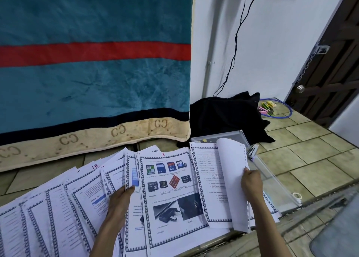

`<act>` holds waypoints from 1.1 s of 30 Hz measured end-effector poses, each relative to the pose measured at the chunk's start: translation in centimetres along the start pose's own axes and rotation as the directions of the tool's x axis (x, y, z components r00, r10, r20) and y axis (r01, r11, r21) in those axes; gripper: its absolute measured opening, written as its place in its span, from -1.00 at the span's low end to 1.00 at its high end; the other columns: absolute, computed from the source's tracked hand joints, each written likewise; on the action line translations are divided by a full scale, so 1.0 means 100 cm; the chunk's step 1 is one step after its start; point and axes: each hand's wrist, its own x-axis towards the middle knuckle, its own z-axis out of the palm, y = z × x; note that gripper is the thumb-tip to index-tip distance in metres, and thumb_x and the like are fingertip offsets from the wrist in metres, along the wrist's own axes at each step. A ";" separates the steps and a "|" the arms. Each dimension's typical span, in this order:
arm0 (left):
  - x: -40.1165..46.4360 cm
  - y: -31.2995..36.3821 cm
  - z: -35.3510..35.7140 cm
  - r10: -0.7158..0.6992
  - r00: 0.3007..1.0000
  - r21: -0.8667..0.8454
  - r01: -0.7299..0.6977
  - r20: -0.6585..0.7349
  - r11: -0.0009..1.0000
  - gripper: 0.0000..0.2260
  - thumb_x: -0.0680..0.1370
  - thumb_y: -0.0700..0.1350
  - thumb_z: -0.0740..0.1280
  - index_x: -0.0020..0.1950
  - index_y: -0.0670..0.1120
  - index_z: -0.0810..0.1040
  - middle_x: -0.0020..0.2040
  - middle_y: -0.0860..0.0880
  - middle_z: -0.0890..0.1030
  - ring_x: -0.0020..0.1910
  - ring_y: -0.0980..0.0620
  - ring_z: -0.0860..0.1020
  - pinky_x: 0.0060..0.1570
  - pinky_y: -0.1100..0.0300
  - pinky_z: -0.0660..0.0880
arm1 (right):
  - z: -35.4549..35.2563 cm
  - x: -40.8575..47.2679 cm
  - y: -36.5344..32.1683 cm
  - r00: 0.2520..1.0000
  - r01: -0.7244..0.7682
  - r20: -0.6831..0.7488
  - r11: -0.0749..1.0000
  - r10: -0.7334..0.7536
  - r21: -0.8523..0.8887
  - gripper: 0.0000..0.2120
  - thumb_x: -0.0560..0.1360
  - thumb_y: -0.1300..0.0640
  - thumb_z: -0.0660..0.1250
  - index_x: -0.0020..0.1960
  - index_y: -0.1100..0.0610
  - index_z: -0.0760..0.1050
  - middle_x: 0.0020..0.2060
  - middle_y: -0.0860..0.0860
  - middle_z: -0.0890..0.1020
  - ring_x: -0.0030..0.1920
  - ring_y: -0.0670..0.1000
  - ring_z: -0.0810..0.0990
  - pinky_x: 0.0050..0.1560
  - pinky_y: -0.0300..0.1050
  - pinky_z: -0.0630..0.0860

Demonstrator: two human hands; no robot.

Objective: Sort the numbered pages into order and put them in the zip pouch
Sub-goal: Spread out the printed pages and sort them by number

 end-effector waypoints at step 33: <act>-0.049 0.004 0.004 -0.001 0.967 0.057 0.016 -0.255 0.998 -0.56 0.58 -0.03 0.22 0.43 -0.08 0.26 0.47 -0.12 0.25 0.42 -0.14 0.28 0.39 -0.06 0.25 | 0.091 -0.128 -0.058 0.563 0.586 0.680 0.807 -0.470 0.073 -0.47 0.48 0.40 0.09 0.35 0.00 0.39 -0.09 0.03 0.57 -0.51 -0.15 0.41 -0.47 -0.31 0.31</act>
